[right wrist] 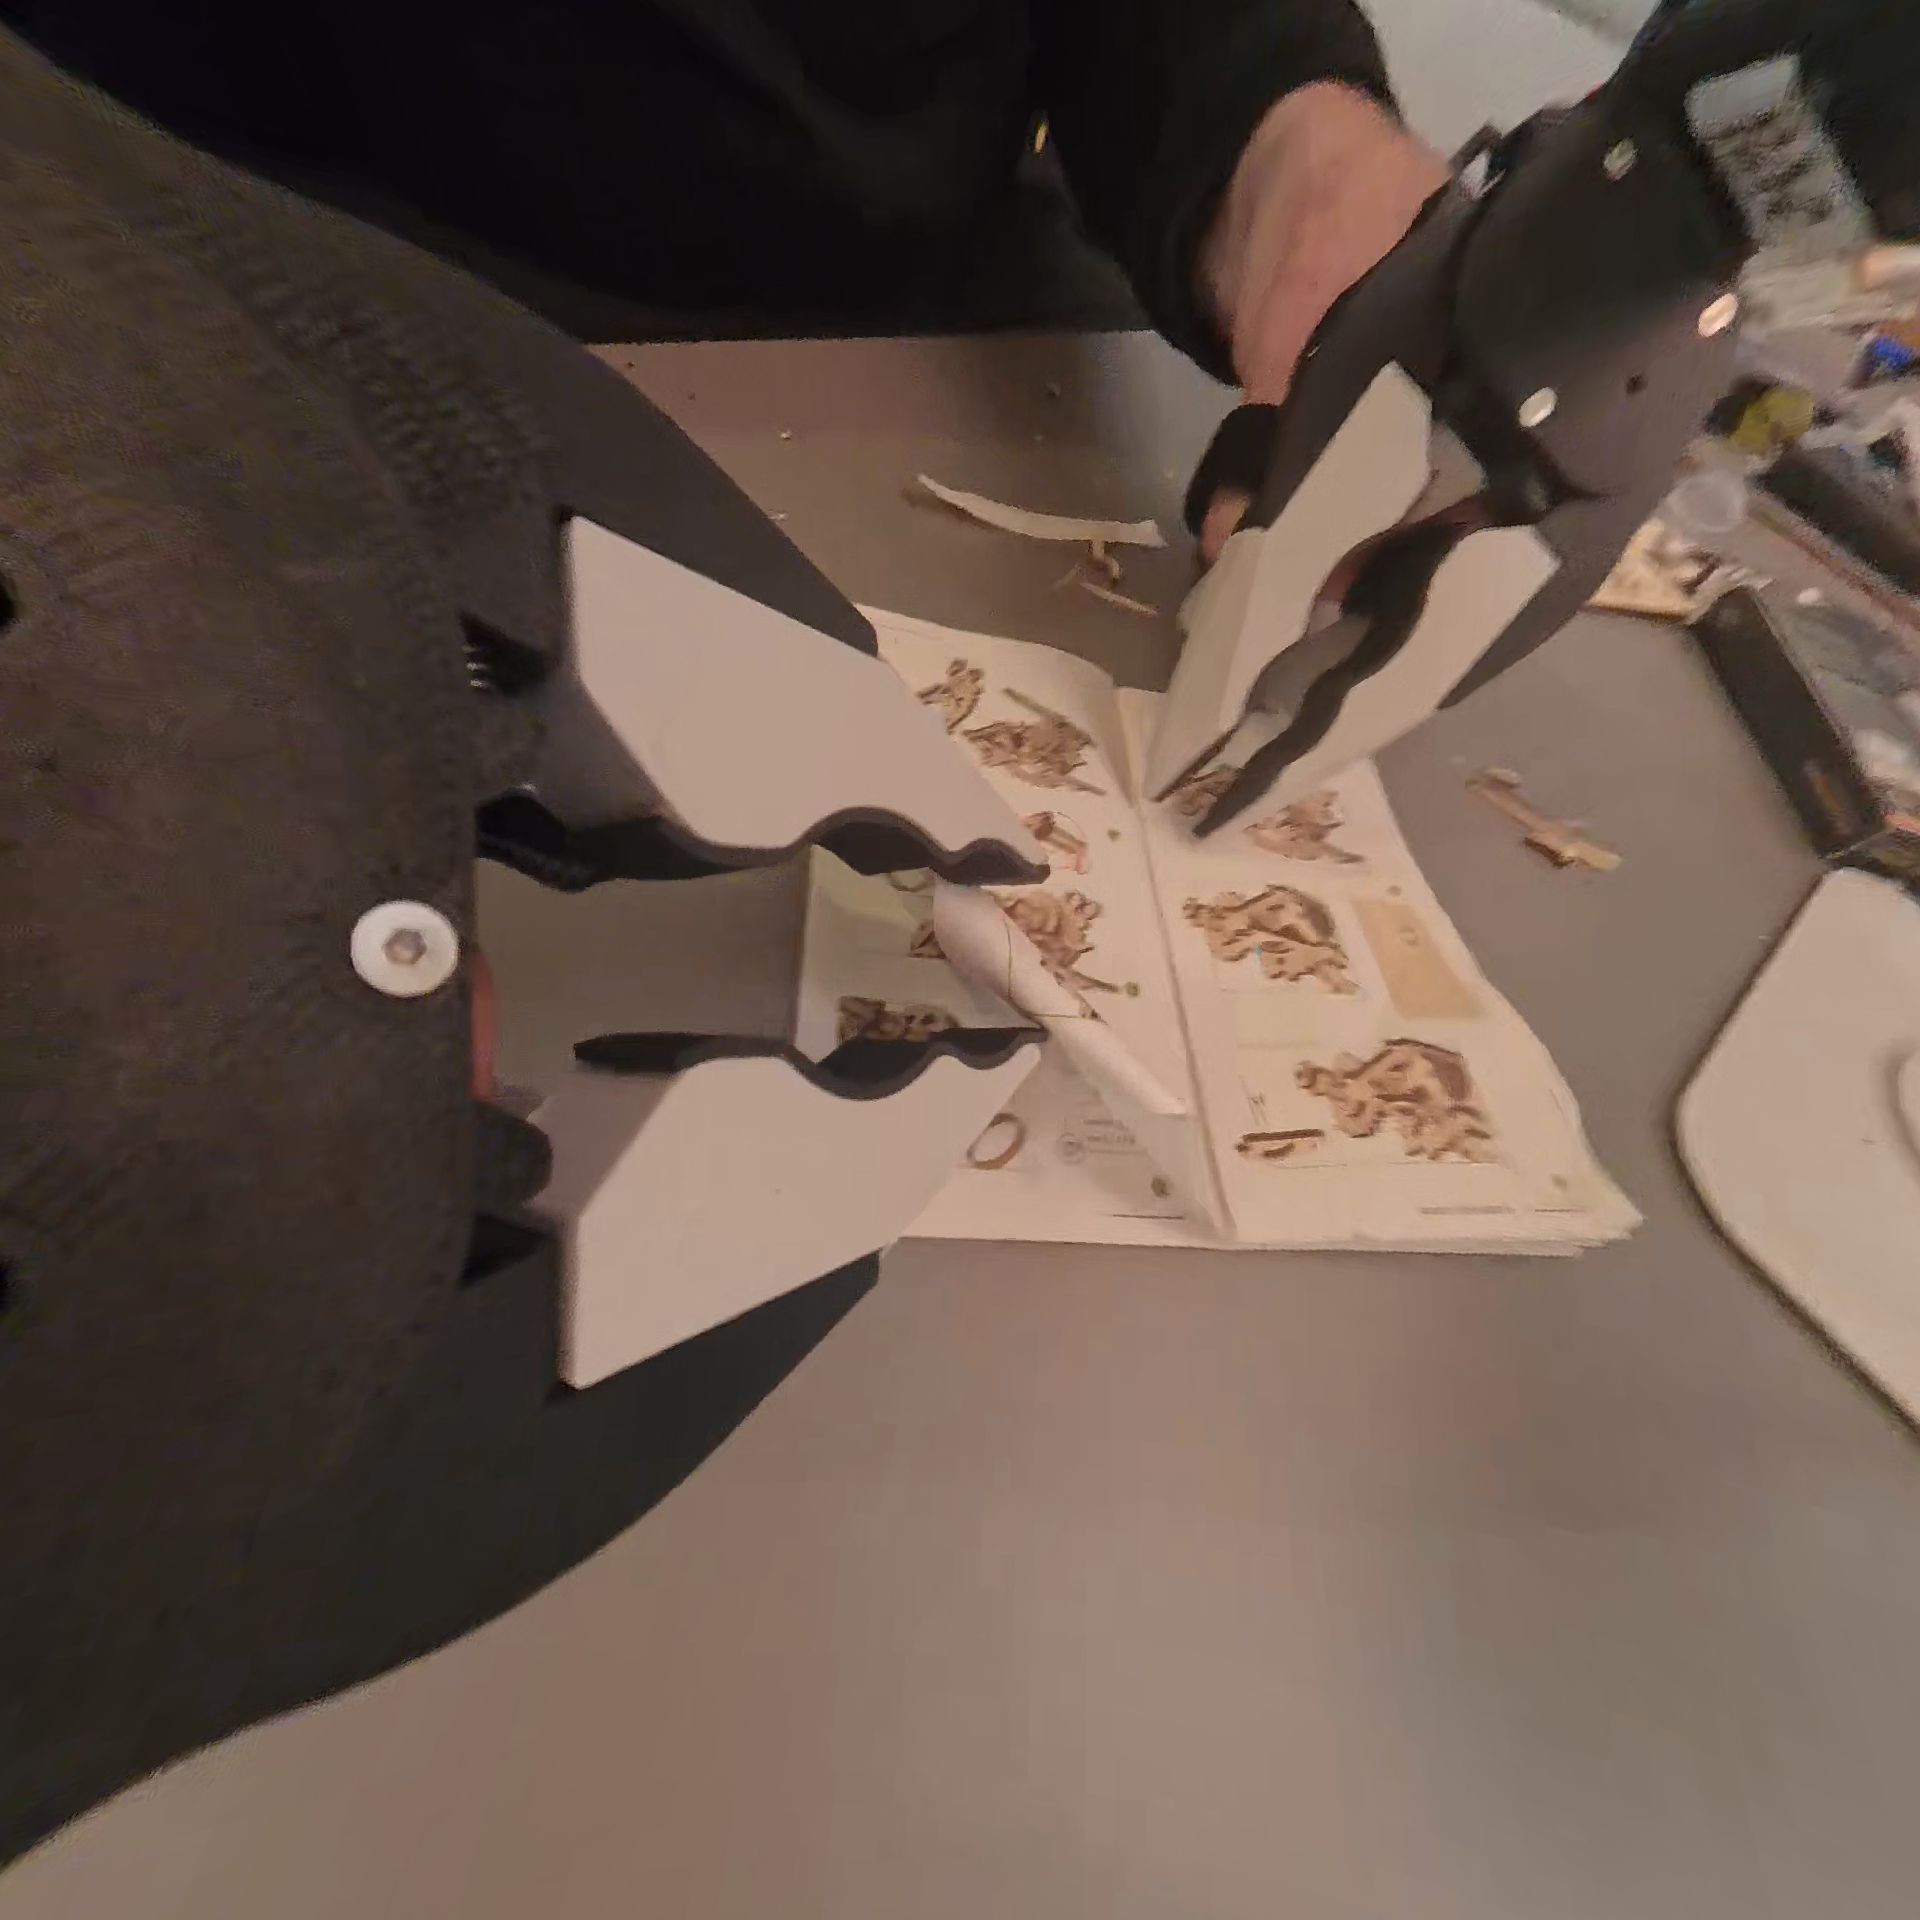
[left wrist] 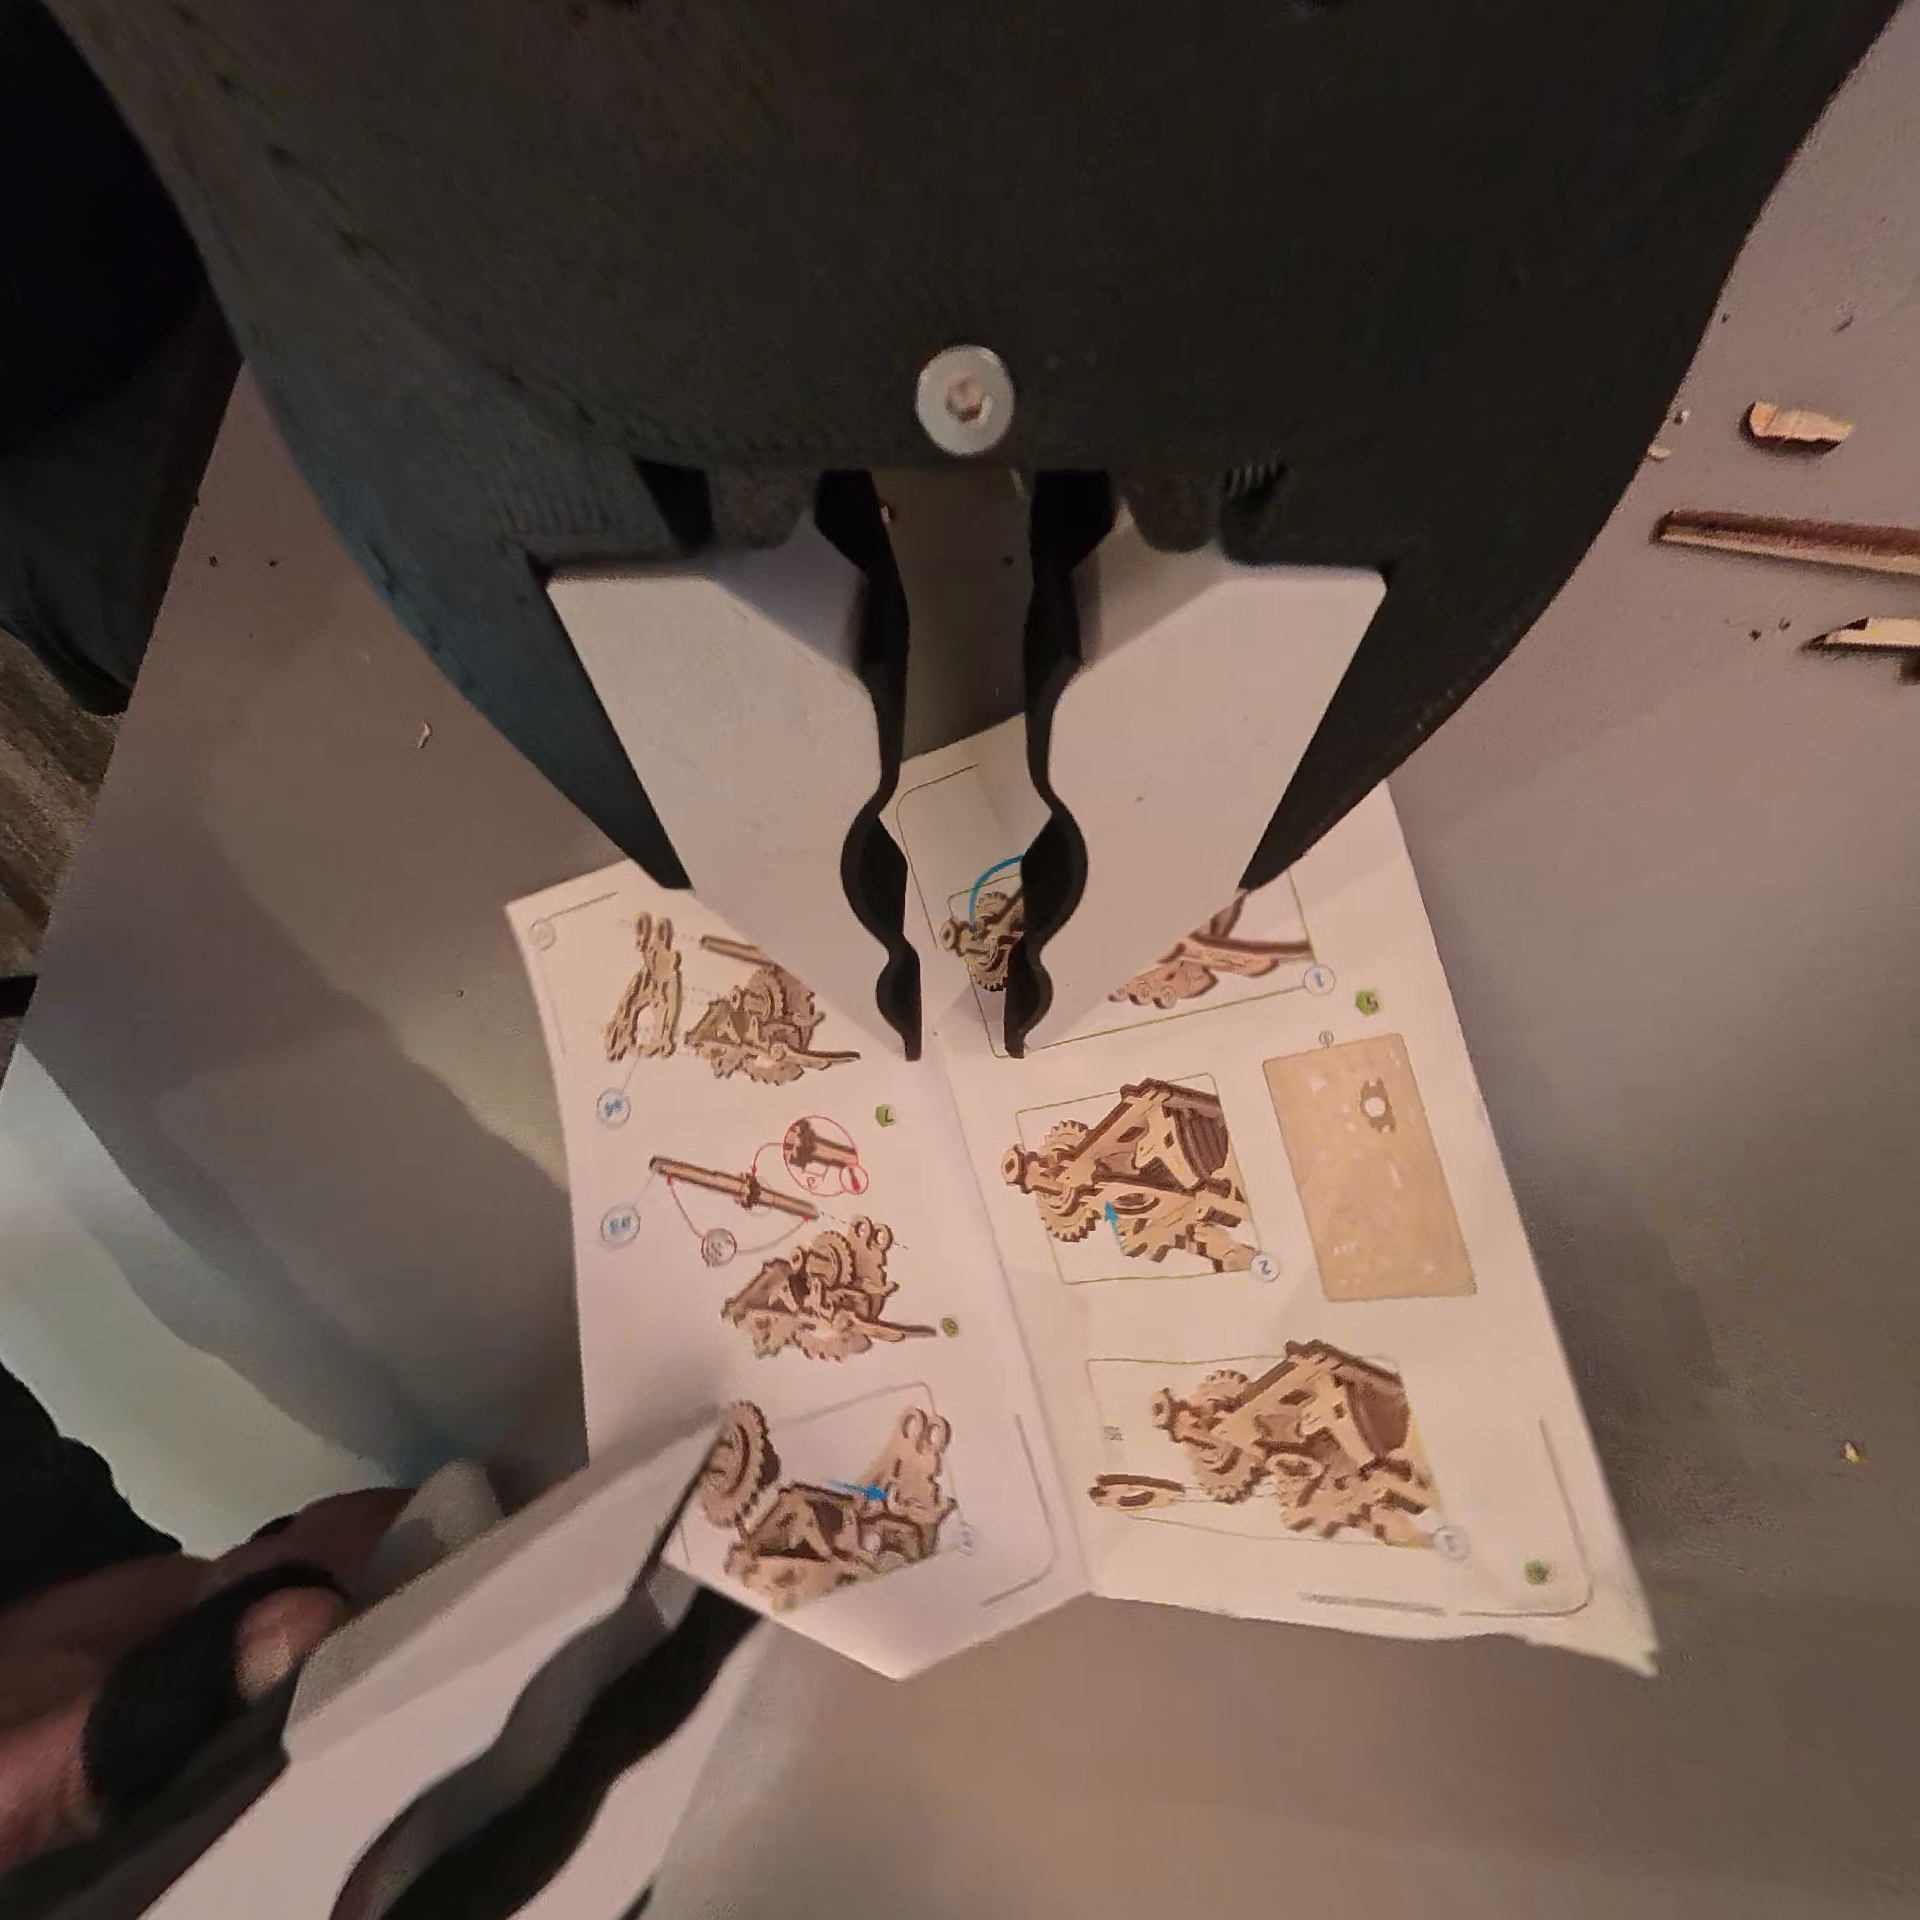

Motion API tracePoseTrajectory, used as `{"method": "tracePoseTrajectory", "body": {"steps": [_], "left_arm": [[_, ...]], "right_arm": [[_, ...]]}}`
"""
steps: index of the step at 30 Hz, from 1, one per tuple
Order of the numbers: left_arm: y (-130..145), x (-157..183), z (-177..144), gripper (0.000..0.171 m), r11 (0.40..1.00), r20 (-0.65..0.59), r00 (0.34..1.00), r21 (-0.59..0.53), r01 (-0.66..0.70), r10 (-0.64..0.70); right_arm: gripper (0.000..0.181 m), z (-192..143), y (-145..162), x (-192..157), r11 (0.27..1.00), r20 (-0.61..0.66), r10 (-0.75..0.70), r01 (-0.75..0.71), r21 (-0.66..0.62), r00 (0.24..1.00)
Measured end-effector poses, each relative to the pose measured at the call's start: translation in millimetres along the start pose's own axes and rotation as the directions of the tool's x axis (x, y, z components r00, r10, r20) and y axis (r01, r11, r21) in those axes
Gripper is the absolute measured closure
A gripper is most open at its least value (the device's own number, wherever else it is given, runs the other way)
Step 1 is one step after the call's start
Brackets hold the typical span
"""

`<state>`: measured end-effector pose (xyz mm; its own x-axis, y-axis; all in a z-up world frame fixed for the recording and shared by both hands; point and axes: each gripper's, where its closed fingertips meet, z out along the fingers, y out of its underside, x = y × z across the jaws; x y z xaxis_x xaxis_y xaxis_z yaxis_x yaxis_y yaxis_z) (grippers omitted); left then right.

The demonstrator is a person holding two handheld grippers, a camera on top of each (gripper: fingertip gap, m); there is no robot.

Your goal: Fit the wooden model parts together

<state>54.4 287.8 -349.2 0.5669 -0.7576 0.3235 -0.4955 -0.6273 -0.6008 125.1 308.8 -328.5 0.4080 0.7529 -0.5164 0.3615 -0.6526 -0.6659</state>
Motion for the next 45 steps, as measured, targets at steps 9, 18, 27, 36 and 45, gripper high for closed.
{"method": "tracePoseTrajectory", "body": {"steps": [9, 18, 27, 36, 45], "left_arm": [[-1.6, 4.5, 2.6, 0.156, 1.000, -0.011, 1.000, 0.010, 0.009, -0.009], [-8.0, 22.6, -1.5, 0.121, 0.998, -0.147, 0.988, 0.027, 0.048, -0.043], [-29.3, 44.8, -12.2, 0.082, 0.995, -0.228, 0.973, 0.087, 0.050, -0.029], [-37.8, 38.3, 3.9, 0.098, 0.995, -0.124, 0.992, 0.095, -0.017, 0.029], [-39.4, 32.0, 10.7, 0.153, 0.995, -0.108, 0.994, 0.096, 0.018, -0.008]], "right_arm": [[0.162, -1.5, 1.7, -32.9, 0.997, 0.056, 0.047, -0.051, 0.064, 0.997], [0.177, 15.9, -40.1, -22.7, 0.980, 0.037, 0.127, -0.131, 0.150, 0.991], [0.181, 26.2, -55.3, -28.3, 0.962, 0.101, 0.191, -0.207, 0.178, 0.976], [0.181, 37.0, -60.7, -40.1, 0.956, 0.120, 0.223, -0.241, 0.167, 0.967], [0.179, 35.6, -60.8, -39.2, 0.945, 0.140, 0.232, -0.258, 0.203, 0.962]]}}
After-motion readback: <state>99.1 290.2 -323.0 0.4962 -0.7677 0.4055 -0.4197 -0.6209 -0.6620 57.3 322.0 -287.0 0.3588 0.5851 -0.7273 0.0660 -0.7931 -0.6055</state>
